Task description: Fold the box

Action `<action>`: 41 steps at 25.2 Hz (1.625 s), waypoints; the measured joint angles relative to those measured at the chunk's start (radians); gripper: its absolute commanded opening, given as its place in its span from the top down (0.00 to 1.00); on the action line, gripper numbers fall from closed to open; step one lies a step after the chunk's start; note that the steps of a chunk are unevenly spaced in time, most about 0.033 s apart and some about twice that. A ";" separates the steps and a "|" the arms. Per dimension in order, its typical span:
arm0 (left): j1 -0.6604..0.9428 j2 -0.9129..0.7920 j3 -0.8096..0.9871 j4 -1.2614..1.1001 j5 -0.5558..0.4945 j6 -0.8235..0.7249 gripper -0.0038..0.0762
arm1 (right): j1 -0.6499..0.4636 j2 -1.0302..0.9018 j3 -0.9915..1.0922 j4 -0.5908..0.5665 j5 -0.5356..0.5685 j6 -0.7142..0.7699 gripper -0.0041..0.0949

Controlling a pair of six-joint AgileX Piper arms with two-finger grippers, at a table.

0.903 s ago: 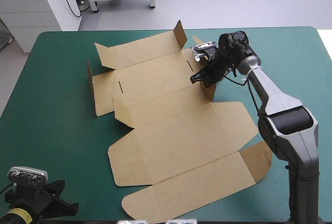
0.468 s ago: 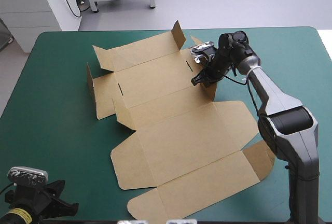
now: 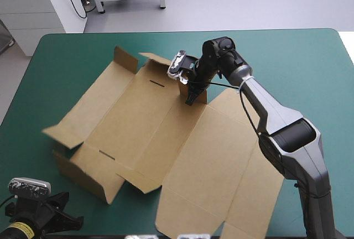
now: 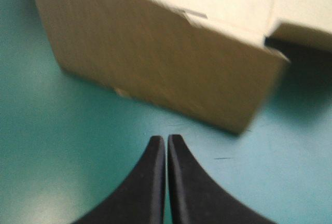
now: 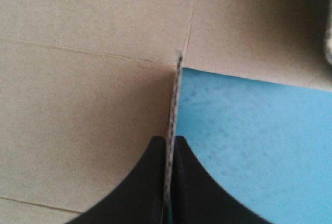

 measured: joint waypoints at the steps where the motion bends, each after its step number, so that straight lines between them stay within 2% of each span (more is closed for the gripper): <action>1: 0.000 0.000 0.000 0.000 0.000 0.000 0.96 | 0.017 0.000 -0.001 0.000 0.002 -0.034 0.98; 6: 0.000 0.000 0.000 0.000 0.000 0.000 0.96 | 0.073 0.000 -0.001 0.005 0.006 -0.152 0.98; 9: 0.000 0.000 0.000 0.000 0.000 0.000 0.96 | 0.094 0.000 -0.001 0.056 0.006 -0.234 0.98; 14: 0.000 0.000 0.000 0.000 0.000 0.000 0.96 | 0.118 0.000 -0.001 0.095 0.006 -0.280 0.97; 16: 0.000 0.000 0.000 0.000 0.000 0.000 0.96 | 0.118 0.000 -0.001 0.095 0.006 -0.272 0.94; 17: 0.000 0.000 0.000 0.000 0.000 0.000 0.96 | 0.118 0.000 -0.001 0.091 0.006 -0.264 0.89; 20: 0.000 0.000 0.000 0.000 0.000 0.000 0.96 | 0.118 0.000 -0.001 0.065 0.006 -0.255 0.58; 22: 0.000 0.000 0.000 0.000 0.000 0.000 0.96 | 0.118 0.000 -0.002 0.058 0.006 -0.250 0.44; 27: 0.000 0.000 0.000 0.000 0.000 0.000 0.96 | 0.118 -0.002 -0.002 0.025 0.006 -0.187 0.50; 34: 0.000 0.000 0.000 0.001 0.000 0.000 0.96 | 0.112 -0.092 -0.002 -0.187 0.006 0.017 0.63; 41: 0.000 0.000 0.000 0.001 0.000 0.000 0.96 | 0.058 -0.265 -0.005 -0.236 0.014 0.213 0.69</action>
